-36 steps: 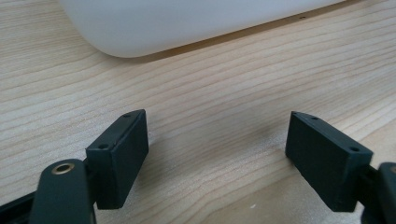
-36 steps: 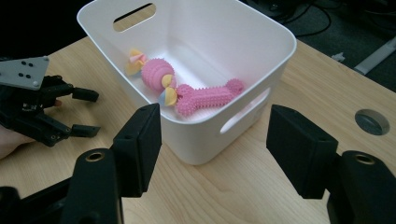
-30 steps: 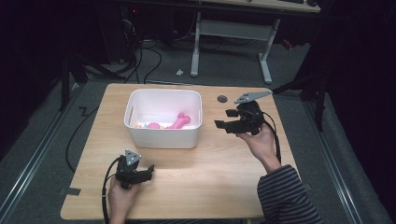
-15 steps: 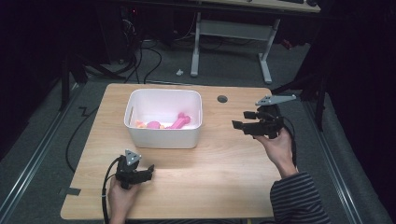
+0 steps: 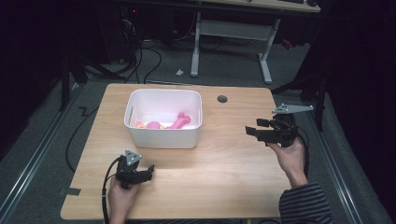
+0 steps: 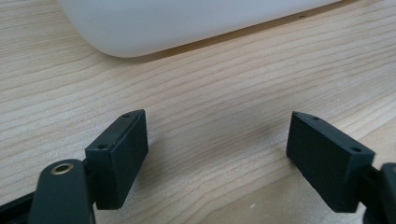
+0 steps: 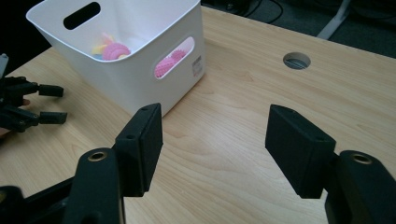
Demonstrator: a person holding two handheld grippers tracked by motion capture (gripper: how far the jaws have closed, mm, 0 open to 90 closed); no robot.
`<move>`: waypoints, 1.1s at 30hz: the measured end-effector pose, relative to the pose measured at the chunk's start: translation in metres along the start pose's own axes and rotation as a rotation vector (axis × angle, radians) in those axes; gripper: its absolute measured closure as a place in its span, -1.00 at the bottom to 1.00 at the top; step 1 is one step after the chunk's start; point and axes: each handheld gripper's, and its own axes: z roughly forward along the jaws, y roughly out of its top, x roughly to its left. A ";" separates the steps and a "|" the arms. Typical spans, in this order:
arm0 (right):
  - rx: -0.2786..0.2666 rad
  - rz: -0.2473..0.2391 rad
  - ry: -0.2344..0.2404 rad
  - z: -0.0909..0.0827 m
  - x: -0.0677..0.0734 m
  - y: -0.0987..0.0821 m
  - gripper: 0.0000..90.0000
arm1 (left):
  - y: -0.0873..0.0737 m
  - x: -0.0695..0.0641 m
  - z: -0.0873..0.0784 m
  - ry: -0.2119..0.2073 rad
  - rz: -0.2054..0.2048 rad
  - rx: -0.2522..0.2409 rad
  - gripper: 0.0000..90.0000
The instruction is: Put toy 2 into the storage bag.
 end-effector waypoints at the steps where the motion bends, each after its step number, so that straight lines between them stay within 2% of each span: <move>1: 0.001 0.008 -0.003 -0.002 0.000 -0.001 -0.18 | 0.000 0.000 0.000 0.000 0.001 0.000 -0.53; 6: -0.011 -0.004 0.001 -0.006 0.002 -0.004 -0.17 | 0.000 0.000 0.000 -0.001 0.001 0.000 -0.53; 11: 0.021 0.005 -0.007 -0.001 0.002 -0.017 -0.17 | 0.000 0.000 0.000 -0.003 0.005 0.001 -0.54; 15: 0.010 0.025 -0.005 -0.002 0.003 -0.026 -0.17 | 0.000 0.000 0.000 -0.004 0.004 0.001 -0.54; 18: 0.004 0.017 -0.021 -0.002 0.006 -0.030 -0.17 | 0.000 0.000 0.000 -0.004 0.005 0.002 -0.54; 23: -0.003 0.017 -0.021 0.001 0.010 -0.039 -0.17 | 0.000 0.000 0.000 -0.004 0.004 0.001 -0.54; 26: -0.009 0.044 -0.012 0.003 0.008 -0.046 -0.17 | 0.000 -0.001 0.000 -0.005 0.004 0.001 -0.54; 33: -0.029 0.070 0.004 0.007 0.006 -0.063 -0.16 | 0.000 -0.001 0.000 -0.005 0.005 0.001 -0.54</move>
